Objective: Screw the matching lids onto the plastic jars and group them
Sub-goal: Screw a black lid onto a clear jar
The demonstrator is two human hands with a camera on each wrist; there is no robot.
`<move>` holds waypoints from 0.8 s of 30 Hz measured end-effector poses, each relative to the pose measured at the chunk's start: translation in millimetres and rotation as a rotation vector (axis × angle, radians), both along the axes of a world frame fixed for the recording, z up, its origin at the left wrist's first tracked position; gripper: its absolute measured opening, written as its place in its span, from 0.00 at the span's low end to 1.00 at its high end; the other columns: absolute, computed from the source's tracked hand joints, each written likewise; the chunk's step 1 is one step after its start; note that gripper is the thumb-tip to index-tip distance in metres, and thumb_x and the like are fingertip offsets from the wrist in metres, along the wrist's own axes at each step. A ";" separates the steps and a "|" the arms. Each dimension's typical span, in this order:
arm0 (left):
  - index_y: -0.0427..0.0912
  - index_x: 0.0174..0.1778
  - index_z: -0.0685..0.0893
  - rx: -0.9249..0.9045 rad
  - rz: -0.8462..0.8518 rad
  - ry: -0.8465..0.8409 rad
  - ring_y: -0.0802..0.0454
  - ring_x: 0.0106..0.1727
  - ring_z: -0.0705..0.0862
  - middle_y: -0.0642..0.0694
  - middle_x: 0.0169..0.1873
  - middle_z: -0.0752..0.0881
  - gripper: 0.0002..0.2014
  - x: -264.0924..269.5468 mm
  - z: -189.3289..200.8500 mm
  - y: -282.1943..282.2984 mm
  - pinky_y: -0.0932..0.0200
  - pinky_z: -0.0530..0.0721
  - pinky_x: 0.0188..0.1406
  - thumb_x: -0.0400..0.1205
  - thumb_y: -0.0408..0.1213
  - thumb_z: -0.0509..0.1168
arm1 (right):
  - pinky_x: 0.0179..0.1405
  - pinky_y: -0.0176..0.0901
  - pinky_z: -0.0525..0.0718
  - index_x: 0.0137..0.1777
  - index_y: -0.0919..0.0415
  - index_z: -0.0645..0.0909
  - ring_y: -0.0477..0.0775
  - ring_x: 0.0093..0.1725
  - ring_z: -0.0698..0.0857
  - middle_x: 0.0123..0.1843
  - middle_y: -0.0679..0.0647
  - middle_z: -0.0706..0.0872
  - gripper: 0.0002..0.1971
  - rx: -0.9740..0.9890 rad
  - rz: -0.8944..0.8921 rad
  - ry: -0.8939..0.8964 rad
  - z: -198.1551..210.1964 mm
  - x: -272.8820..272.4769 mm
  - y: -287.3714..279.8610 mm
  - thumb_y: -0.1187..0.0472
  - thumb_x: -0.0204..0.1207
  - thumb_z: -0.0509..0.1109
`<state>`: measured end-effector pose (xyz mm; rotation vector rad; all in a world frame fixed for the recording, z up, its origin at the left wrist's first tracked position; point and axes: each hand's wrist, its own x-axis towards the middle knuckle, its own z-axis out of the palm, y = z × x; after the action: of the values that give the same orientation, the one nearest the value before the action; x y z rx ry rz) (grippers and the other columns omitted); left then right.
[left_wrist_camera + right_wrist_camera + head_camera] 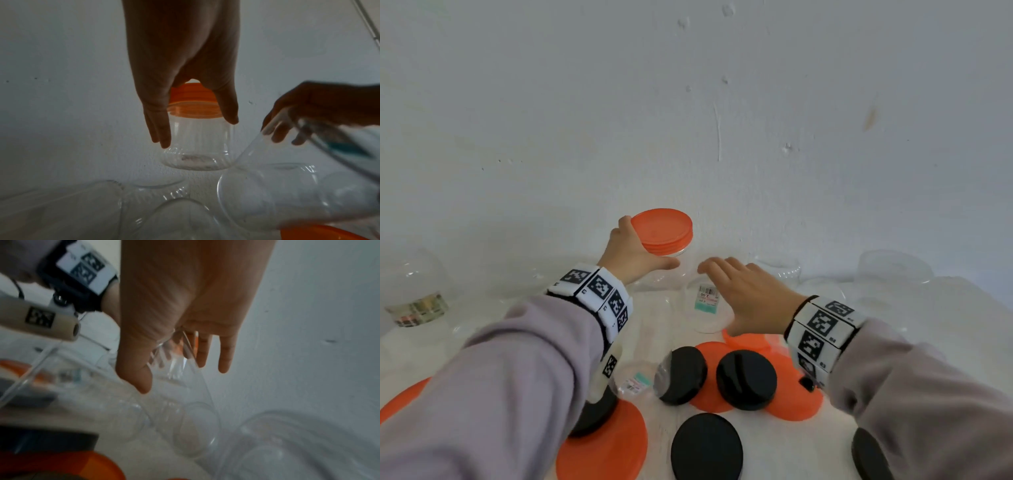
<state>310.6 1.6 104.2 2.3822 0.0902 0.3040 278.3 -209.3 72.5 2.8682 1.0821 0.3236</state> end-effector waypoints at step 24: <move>0.33 0.78 0.51 0.610 -0.200 0.402 0.38 0.73 0.71 0.34 0.73 0.66 0.51 12.7 -20.5 -80.8 0.45 0.76 0.67 0.70 0.45 0.79 | 0.57 0.48 0.82 0.79 0.46 0.56 0.58 0.63 0.71 0.65 0.47 0.60 0.50 0.879 -0.219 0.016 21.1 -49.5 -57.8 0.62 0.60 0.81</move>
<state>323.3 -79.1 83.8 2.9973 -0.0665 -0.2911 228.9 -267.1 93.6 3.6853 0.7182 0.9691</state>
